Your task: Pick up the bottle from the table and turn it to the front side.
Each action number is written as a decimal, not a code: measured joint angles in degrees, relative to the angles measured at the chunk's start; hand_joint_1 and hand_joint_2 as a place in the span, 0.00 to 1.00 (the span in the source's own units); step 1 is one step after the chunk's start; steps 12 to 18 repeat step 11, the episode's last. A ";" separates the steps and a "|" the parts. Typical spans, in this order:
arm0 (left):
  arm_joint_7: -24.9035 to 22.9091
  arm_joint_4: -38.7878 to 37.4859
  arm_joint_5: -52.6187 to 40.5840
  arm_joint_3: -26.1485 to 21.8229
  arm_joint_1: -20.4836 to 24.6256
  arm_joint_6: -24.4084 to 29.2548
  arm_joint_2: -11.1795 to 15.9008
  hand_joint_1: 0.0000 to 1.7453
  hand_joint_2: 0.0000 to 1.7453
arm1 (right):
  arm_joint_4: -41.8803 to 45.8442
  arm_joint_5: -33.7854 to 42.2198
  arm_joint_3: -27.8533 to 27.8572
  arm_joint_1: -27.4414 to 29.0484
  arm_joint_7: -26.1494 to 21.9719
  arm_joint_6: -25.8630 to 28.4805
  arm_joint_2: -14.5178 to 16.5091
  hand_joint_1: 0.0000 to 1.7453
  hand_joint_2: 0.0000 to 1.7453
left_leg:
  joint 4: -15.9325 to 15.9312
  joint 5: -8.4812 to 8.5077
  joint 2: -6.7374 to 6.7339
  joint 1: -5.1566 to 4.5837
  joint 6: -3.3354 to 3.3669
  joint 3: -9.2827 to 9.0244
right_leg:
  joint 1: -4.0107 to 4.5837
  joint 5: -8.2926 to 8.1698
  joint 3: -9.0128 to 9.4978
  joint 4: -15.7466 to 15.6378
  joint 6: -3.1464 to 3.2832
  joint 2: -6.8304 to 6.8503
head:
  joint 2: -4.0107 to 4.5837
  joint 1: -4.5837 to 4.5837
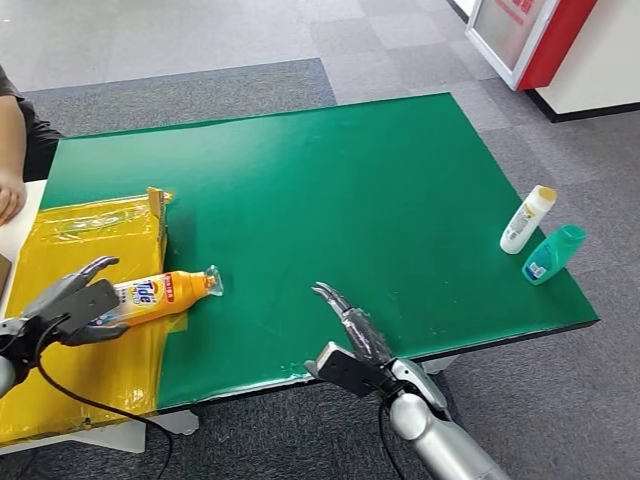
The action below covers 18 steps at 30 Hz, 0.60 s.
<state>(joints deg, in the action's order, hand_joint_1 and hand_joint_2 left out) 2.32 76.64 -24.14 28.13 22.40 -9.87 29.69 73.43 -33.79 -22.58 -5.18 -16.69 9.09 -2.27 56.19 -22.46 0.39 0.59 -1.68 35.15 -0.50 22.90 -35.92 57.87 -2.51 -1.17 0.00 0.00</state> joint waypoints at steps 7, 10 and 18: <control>13.81 22.31 2.74 -18.01 -24.28 5.51 -4.34 0.00 1.00 | 9.21 -0.30 3.50 8.55 -1.13 1.25 -0.78 0.00 1.00 | 0.00 -0.36 -0.02 -0.05 0.15 0.00 | -0.05 0.28 0.05 -0.06 -0.08 0.00 | 0.00 0.01; 21.53 27.79 5.68 -22.67 -32.53 8.11 -11.64 0.00 1.00 | 12.94 0.29 3.88 11.87 -1.34 2.64 -0.77 0.00 1.00 | 0.00 -0.49 -0.01 -0.09 0.24 -0.01 | -0.09 0.35 0.10 -0.09 -0.14 0.01 | 0.00 0.02; 22.72 28.52 6.25 -23.28 -33.89 8.36 -13.02 0.00 1.00 | 13.60 0.42 3.92 12.48 -1.39 2.96 -0.76 0.00 1.00 | 0.00 -0.52 -0.01 -0.09 0.24 -0.01 | -0.09 0.36 0.10 -0.10 -0.15 0.01 | 0.00 0.02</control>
